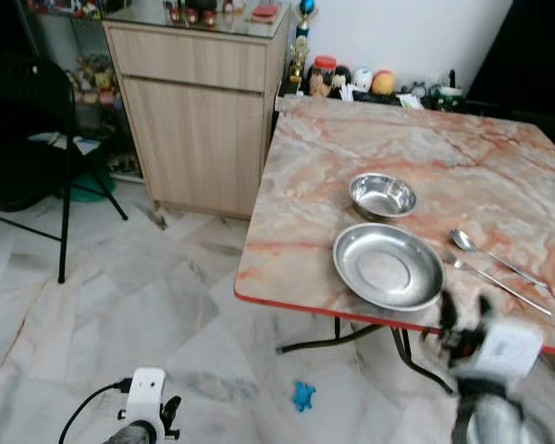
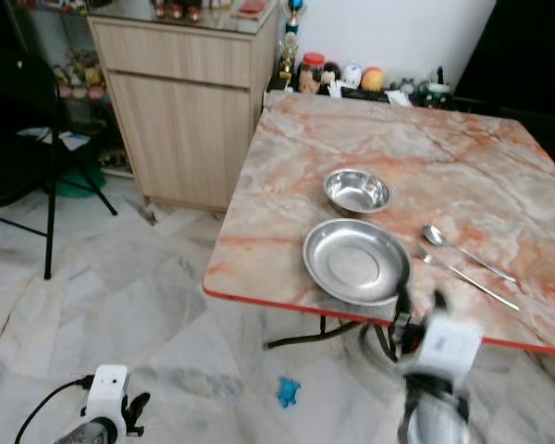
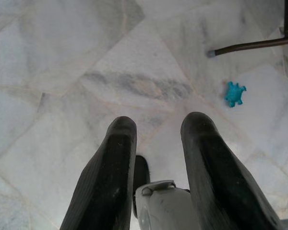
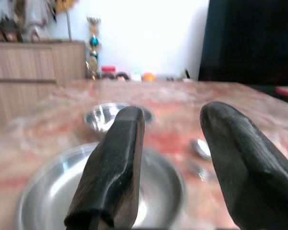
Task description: Setting the table
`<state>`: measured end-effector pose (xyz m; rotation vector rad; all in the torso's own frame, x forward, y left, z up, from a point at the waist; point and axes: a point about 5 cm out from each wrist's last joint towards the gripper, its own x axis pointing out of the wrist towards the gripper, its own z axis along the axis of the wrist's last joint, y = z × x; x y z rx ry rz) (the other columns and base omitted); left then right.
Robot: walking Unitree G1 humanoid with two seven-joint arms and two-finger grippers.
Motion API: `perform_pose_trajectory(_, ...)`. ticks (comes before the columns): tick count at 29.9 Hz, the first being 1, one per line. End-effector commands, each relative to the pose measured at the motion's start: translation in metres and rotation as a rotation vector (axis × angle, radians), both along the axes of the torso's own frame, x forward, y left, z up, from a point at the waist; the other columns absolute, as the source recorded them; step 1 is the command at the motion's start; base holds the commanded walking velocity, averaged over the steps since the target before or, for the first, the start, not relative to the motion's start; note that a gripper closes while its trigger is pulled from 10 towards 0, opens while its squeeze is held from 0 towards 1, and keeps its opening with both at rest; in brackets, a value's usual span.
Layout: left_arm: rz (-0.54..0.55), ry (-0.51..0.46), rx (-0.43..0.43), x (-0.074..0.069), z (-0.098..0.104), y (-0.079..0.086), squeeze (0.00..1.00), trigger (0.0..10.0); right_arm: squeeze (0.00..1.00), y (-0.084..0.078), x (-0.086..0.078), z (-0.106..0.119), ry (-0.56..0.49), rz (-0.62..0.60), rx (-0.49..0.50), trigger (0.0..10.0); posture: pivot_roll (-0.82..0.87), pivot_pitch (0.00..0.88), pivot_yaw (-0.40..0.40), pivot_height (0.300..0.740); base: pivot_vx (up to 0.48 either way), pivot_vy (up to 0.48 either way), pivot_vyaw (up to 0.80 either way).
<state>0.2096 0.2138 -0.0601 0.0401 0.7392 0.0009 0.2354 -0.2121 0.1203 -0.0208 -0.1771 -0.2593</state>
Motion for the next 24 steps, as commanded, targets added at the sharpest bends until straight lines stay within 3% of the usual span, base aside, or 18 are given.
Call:
perform_pose_trajectory(1, 0.008, 0.001, -0.006, -0.001, -0.001, -0.002, 0.0, 10.0, 0.0, -0.007, 0.002, -0.011, 0.063, -0.035, 0.035, 10.0, 0.1, 0.0, -0.099, 0.736, 0.0, 0.0, 0.0)
perform_pose_trajectory(6, 0.014, 0.0, -0.011, 0.0, -0.001, -0.004, 0.0, 10.0, 0.0, -0.016, 0.033, -0.01, 0.135, -0.071, 0.137, 10.0, 0.11, 0.0, -0.098, 0.736, 0.0, 0.0, 0.0)
perform_pose_trajectory(13, 0.023, 0.011, -0.006, -0.004, -0.003, -0.001, 0.0, 10.0, 0.0, -0.021, 0.048, -0.013, 0.194, -0.075, 0.222, 10.0, 0.12, 0.0, -0.093, 0.736, 0.0, 0.0, 0.0)
perform_pose_trajectory(14, 0.023, 0.015, -0.006, -0.005, -0.004, -0.001, 0.0, 10.0, 0.38, -0.024, 0.052, -0.017, 0.224, -0.078, 0.262, 10.0, 0.12, 0.0, -0.093, 0.736, 0.0, 0.0, 0.0)
perform_pose_trajectory(15, 0.023, 0.016, -0.005, -0.006, -0.004, -0.001, 0.0, 10.0, 0.67, -0.026, 0.053, -0.018, 0.23, -0.081, 0.277, 10.0, 0.11, 0.0, -0.089, 0.736, 0.0, 0.0, 0.0)
perform_pose_trajectory(16, 0.023, 0.017, -0.005, -0.006, -0.004, -0.001, 0.0, 10.0, 0.71, -0.028, 0.054, -0.018, 0.24, -0.085, 0.286, 10.0, 0.11, 0.0, -0.089, 0.736, 0.0, 0.0, 0.0)
perform_pose_trajectory(17, 0.023, 0.019, -0.005, -0.007, -0.004, -0.001, 0.0, 10.0, 0.96, -0.03, 0.055, -0.02, 0.251, -0.086, 0.294, 10.0, 0.11, 0.0, -0.091, 0.736, 0.0, 0.0, 0.0)
perform_pose_trajectory(19, 0.024, 0.02, -0.007, -0.007, -0.005, -0.002, 0.0, 10.0, 1.0, -0.03, 0.056, -0.021, 0.258, -0.073, 0.31, 10.0, 0.11, 0.0, -0.092, 0.736, 0.0, 0.0, 0.0)
perform_pose_trajectory(23, 0.024, 0.02, -0.01, -0.007, -0.005, -0.003, 0.0, 10.0, 1.0, -0.033, 0.059, -0.02, 0.261, -0.068, 0.315, 10.0, 0.11, 0.003, -0.092, 0.736, 0.0, 0.0, 0.0)
perform_pose_trajectory(24, 0.024, 0.021, -0.012, -0.007, -0.005, -0.004, 0.0, 10.0, 0.0, -0.035, 0.063, -0.02, 0.266, -0.061, 0.324, 10.0, 0.11, 0.004, -0.093, 0.736, 0.0, 0.0, 0.0)
